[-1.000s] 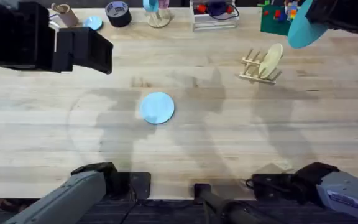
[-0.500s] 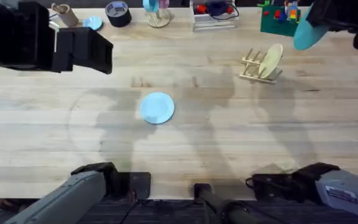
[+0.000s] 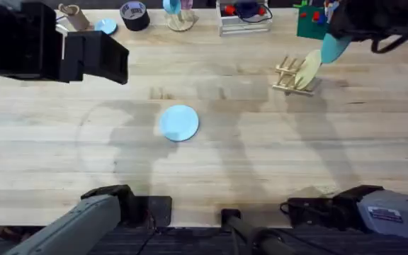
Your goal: Pick up the plates from the table one by one and place each into a slot on the dish rack.
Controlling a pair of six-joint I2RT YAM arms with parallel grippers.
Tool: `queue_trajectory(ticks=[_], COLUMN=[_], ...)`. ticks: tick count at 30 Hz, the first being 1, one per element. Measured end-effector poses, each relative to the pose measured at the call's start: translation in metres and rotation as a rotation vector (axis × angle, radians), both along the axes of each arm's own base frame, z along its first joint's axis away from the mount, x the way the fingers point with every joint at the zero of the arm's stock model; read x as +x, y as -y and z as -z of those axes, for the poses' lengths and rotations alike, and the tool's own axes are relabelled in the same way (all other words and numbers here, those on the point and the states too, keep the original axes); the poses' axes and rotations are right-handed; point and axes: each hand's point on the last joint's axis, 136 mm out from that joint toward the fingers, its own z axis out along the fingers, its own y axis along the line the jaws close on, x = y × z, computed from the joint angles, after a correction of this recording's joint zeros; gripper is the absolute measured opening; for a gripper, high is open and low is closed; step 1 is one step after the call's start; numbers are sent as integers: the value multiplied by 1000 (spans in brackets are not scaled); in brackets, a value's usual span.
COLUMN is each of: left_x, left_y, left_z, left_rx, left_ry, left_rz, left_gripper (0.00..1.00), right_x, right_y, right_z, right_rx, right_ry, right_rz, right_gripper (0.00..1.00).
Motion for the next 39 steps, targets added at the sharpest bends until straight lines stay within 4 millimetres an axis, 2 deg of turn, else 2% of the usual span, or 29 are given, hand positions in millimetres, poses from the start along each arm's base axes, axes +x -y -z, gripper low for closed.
queue_trajectory(ticks=[9,17,26,39], left_x=[0,0,0,0], left_y=[0,0,0,0], left_z=[0,0,0,0], left_rx=[0,0,0,0], left_ry=[0,0,0,0], left_rz=[0,0,0,0], left_gripper=[992,993,992,993], right_x=[13,16,17,27], right_y=[-4,14,13,9], right_z=[13,16,19,46], right_rx=[18,32,45,34], right_ry=[-27,-44,-57,-141], right_rz=[-13,15,3,-9], right_gripper=[29,29,29,29])
